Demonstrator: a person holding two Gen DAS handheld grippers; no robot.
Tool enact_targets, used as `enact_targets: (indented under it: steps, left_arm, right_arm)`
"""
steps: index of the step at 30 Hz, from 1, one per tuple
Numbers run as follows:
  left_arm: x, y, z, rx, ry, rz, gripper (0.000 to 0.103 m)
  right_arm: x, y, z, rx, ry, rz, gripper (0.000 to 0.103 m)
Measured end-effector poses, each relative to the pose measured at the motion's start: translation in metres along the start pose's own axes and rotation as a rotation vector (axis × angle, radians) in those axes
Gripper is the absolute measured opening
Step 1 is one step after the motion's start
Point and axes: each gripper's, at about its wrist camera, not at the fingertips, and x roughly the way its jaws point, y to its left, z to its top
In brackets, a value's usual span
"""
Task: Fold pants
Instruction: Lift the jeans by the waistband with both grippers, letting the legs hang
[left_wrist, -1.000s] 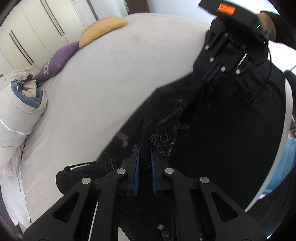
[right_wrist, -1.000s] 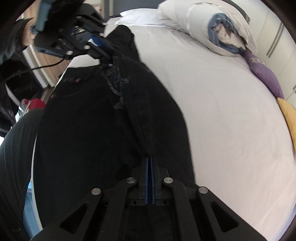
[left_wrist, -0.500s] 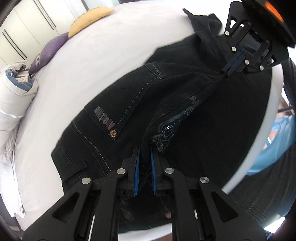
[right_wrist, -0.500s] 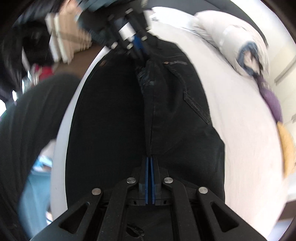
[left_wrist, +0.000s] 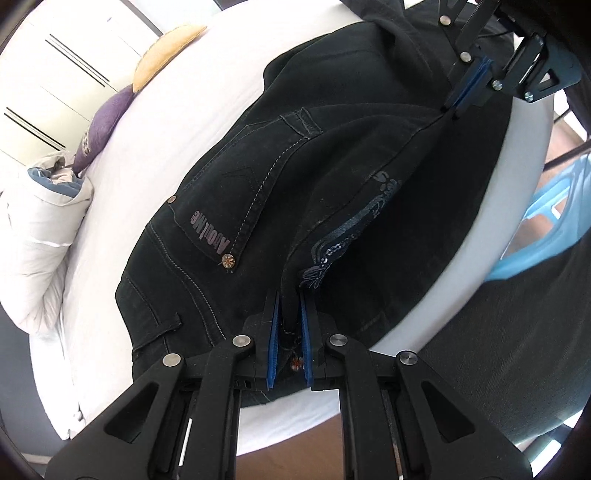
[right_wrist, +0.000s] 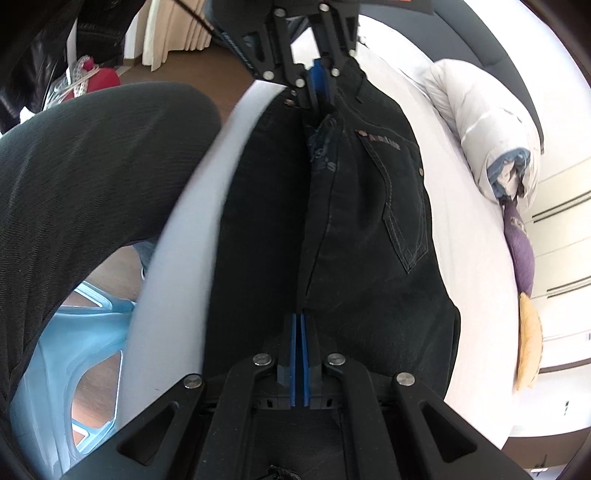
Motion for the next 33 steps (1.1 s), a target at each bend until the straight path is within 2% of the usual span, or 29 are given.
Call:
enact_targets:
  steps: [6, 15, 19, 21, 25, 28, 31, 32, 33]
  left_arm:
    - [0.014, -0.023, 0.002, 0.062, 0.012, 0.028, 0.009]
    - [0.034, -0.017, 0.006, 0.059, 0.007, 0.018, 0.009]
    - [0.032, -0.016, 0.007, 0.05, 0.008, 0.03, 0.01]
    - [0.033, -0.015, 0.007, 0.038, 0.009, 0.032, 0.009]
    - [0.029, -0.025, 0.008, 0.051, 0.01, 0.058, 0.009]
    - [0.025, -0.034, 0.009, 0.036, 0.008, 0.057, 0.009]
    - [0.019, -0.028, 0.004, 0.005, 0.0, 0.047, 0.009]
    - [0.017, -0.026, 0.005, 0.0, -0.003, 0.048, 0.009]
    - [0.016, -0.025, 0.005, -0.002, -0.005, 0.048, 0.009]
  right_arm:
    - [0.005, 0.015, 0.002, -0.042, 0.023, -0.015, 0.003]
    - [0.001, 0.028, 0.005, -0.051, 0.028, -0.024, 0.003]
    - [-0.006, 0.038, 0.012, -0.047, 0.009, 0.003, 0.001]
    - [-0.006, 0.046, 0.015, -0.071, 0.015, -0.012, 0.001]
    - [-0.006, 0.044, 0.016, -0.011, 0.006, -0.01, 0.001]
    - [-0.015, 0.028, 0.016, 0.064, -0.015, -0.069, 0.0]
    - [-0.021, 0.009, 0.012, 0.116, -0.03, -0.176, 0.001]
    - [-0.023, 0.004, 0.01, 0.125, -0.031, -0.196, 0.006]
    - [-0.023, 0.002, 0.008, 0.126, -0.027, -0.208, 0.016]
